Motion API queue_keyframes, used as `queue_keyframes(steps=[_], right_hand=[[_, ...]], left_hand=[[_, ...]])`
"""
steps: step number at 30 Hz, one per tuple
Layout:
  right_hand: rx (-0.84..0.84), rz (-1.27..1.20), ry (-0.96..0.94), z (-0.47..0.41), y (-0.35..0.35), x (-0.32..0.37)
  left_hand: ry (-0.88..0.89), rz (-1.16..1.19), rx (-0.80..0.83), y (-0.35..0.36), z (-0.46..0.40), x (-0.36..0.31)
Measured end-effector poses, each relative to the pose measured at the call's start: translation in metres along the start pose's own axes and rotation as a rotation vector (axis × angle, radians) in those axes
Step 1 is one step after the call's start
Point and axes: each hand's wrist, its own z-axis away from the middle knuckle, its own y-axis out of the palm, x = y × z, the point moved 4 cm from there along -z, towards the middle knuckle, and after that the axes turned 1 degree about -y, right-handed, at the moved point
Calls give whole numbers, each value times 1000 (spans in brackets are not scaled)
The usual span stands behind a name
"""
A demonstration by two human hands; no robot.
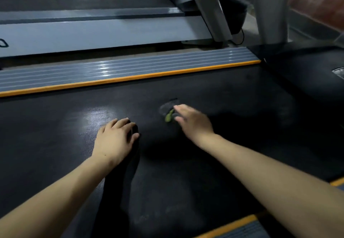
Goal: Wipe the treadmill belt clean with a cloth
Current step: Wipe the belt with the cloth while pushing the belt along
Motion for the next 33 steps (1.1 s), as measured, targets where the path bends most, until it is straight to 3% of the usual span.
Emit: queue_keyframes(steps=[4,7,9,13,15,17,19,21,24,29,33], right_hand=[[-153,81,462,11,-54,-102],[-220,74,578,13,-48,-73],[-224,39,492,11,-23,-18],[-82,-86,126,29,25,76],[-7,-141,0,32,16,62],[16,-39,-14,33,-2,19],[-86,51,164,31,-33,-44],[-149,109,476,35,-61,-89],[-235,114,685,33,-60,-67],[-126,-28,227,34,21,70],[6,-84,-20,47,9,44]], left_hand=[[-36,45,121,7,2,-13],[-61,45,140,15,2,-17],[-59,35,124,15,2,-15],[-59,18,155,15,0,-17],[-62,26,172,16,1,-18],[-59,36,173,17,2,-18],[-68,42,186,17,3,-19],[-79,35,188,19,6,-21],[-68,8,183,20,7,-25],[-81,65,167,19,7,-21],[-48,36,163,19,12,-20]])
